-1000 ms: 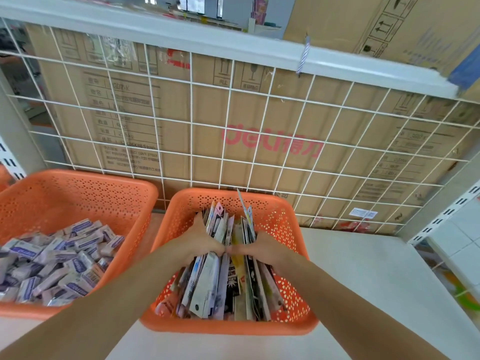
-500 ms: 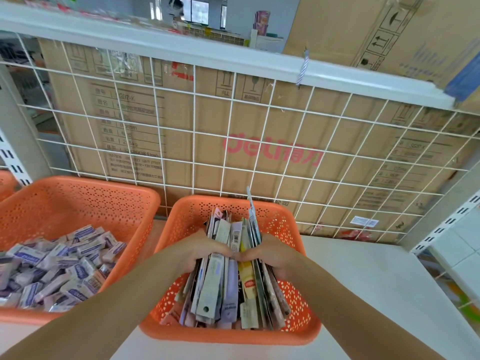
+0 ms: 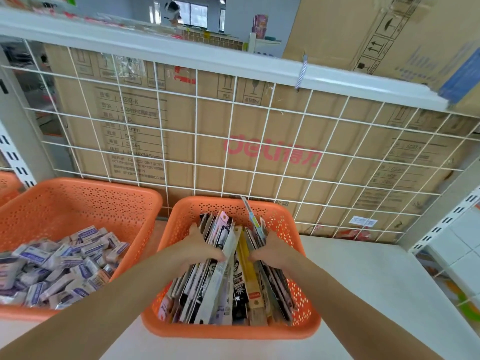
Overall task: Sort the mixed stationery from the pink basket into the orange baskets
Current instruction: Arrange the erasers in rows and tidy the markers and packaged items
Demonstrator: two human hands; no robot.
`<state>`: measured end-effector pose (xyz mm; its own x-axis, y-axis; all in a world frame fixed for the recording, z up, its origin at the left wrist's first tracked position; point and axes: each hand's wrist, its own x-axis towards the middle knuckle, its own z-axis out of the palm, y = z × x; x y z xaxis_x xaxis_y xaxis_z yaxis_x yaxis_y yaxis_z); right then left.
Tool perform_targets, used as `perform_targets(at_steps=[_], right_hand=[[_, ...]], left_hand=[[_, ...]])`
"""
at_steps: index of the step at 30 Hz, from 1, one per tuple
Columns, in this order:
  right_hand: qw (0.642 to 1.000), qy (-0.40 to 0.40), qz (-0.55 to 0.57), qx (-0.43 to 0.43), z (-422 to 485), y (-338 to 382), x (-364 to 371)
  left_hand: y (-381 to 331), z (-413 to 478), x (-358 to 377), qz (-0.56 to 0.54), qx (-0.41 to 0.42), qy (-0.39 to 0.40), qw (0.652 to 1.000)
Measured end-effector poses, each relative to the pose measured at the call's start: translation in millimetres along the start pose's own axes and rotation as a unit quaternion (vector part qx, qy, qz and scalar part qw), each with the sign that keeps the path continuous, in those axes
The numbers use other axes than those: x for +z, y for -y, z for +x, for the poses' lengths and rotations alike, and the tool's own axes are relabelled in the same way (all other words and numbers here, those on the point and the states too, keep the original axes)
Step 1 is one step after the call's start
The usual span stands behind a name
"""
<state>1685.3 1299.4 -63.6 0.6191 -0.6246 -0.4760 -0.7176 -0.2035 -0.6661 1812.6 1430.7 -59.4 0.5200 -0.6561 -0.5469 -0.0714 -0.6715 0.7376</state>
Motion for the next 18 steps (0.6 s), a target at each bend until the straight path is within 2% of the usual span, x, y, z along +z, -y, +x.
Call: perform_targets(at_steps=[5,9,18], right_hand=[[1.0,0.008,-0.028,-0.003,-1.1,-6.0,13.9],[0.999,-0.007,-0.042,-0.012,-0.2,-2.8,20.0],[0.995,0.035,0.08,-0.043,3.2,-2.8,21.3]], left_hand=[[15.6,2.5,4.5,0.021,-0.039,0.035,0.998],[11.6,2.8,13.7,-0.057,-0.029,0.002,0.998],[10.5,14.5,21.3,-0.097,-0.017,-0.045,0.994]])
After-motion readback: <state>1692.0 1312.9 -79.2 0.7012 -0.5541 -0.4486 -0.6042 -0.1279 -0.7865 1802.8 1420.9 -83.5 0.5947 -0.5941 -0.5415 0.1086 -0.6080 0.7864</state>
